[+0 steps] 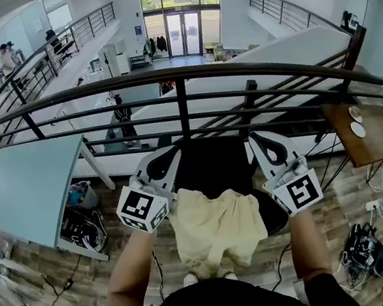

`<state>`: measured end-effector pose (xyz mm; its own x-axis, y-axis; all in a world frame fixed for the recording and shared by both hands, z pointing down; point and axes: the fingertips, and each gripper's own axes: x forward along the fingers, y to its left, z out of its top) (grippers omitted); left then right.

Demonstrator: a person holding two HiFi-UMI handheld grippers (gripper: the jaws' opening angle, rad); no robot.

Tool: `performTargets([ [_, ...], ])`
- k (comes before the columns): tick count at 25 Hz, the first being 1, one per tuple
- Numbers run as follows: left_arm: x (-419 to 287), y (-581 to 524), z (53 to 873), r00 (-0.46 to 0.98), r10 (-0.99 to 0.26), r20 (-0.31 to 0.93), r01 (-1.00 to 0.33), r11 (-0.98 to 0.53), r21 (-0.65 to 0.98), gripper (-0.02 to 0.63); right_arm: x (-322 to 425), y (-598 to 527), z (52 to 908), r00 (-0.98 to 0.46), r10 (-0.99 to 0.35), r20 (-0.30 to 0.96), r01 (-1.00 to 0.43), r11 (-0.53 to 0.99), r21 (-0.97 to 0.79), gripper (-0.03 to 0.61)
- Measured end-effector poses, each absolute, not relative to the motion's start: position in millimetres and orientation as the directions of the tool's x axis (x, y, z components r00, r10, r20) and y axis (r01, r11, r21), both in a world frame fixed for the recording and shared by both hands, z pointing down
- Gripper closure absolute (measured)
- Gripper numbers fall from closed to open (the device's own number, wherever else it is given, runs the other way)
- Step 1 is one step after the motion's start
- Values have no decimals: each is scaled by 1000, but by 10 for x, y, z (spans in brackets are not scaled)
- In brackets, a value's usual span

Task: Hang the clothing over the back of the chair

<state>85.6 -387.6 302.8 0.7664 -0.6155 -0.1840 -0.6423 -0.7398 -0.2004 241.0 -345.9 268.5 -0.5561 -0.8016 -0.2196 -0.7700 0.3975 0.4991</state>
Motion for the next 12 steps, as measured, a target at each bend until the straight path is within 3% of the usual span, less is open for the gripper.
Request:
performTargets([
  [12, 867, -3873, 3030, 762, -625, -167, -647, -734, -205, 594, 2535, -3516, 2691, -511, -833, -211, -802, 373, 467, 558],
])
